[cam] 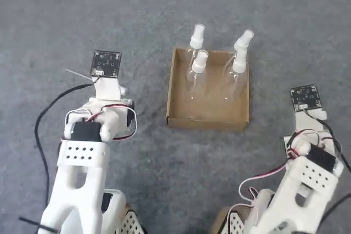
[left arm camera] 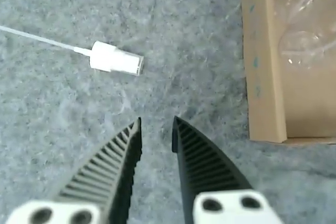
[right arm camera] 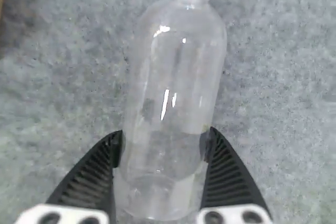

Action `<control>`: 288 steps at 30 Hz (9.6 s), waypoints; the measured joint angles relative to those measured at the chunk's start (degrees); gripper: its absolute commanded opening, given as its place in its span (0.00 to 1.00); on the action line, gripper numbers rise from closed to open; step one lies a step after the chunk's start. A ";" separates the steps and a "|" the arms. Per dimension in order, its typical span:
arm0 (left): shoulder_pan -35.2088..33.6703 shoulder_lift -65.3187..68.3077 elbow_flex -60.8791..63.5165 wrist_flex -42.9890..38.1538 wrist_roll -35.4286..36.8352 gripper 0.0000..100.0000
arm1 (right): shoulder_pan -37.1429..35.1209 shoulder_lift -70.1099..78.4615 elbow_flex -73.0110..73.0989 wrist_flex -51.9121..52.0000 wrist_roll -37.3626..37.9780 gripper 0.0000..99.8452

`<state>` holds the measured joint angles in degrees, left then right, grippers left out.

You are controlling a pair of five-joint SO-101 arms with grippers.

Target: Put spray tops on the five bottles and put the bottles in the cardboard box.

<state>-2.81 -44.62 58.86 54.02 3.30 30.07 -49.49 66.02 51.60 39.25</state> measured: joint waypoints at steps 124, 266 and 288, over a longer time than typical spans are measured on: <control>-2.37 -58.64 38.07 -1.05 -3.25 0.09 | -13.45 -53.54 29.19 14.77 -7.91 0.03; -2.37 -58.64 38.07 17.67 -3.25 0.09 | -13.45 -53.54 29.19 14.77 -7.82 0.03; -2.37 -58.64 38.07 17.67 -3.25 0.09 | -13.45 -53.54 29.19 14.77 -7.82 0.03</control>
<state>-5.19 -103.25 96.92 71.69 0.04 16.62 -103.03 95.21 66.37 31.43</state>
